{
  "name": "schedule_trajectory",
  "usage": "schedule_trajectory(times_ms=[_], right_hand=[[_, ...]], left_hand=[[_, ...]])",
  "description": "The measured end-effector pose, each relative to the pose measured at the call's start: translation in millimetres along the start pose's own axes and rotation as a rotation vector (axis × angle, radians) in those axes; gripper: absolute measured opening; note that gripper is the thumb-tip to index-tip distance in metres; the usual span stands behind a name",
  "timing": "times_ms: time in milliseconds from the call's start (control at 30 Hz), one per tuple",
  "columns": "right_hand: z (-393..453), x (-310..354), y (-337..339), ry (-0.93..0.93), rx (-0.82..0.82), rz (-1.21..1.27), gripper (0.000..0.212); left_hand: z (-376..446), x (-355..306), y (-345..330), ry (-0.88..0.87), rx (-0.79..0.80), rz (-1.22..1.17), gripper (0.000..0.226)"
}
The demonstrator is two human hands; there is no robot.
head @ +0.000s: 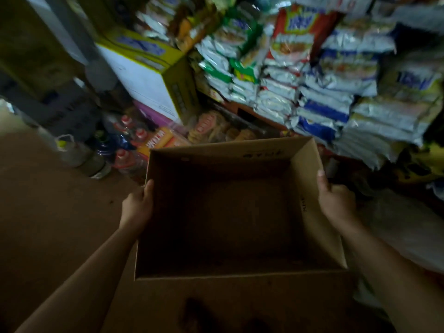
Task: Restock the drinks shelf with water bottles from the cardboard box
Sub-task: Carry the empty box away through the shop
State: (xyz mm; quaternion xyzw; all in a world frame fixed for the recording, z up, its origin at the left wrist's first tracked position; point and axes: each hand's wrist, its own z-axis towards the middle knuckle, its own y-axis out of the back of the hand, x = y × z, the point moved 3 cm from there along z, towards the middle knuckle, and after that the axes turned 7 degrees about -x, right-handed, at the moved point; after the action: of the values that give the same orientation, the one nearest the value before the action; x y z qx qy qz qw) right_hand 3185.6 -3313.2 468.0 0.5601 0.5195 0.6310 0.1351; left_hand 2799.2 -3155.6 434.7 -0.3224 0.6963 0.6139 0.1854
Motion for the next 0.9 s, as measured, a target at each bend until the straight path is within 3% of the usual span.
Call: schedule_trajectory(times_ms=[100, 200, 433, 633, 900], right_hand=[[-15, 74, -1, 0.132, 0.017, 0.001, 0.087], [-35, 148, 2, 0.253, 0.027, 0.003, 0.071], [-84, 321, -9, 0.486, 0.142, -0.076, 0.077], [-145, 440, -44, 0.643, 0.232, -0.109, 0.077], [-235, 582, -123, 0.869, 0.319, -0.144, 0.080]], left_hand=[[14, 0, 69, 0.012, -0.103, 0.003, 0.058], [29, -3, 139, 0.039, -0.177, 0.015, 0.057], [69, 17, 307, 0.142, -0.326, 0.008, 0.068], [81, 68, 420, 0.261, -0.449, -0.023, 0.074], [88, 148, 533, 0.411, -0.602, -0.119, 0.063]])
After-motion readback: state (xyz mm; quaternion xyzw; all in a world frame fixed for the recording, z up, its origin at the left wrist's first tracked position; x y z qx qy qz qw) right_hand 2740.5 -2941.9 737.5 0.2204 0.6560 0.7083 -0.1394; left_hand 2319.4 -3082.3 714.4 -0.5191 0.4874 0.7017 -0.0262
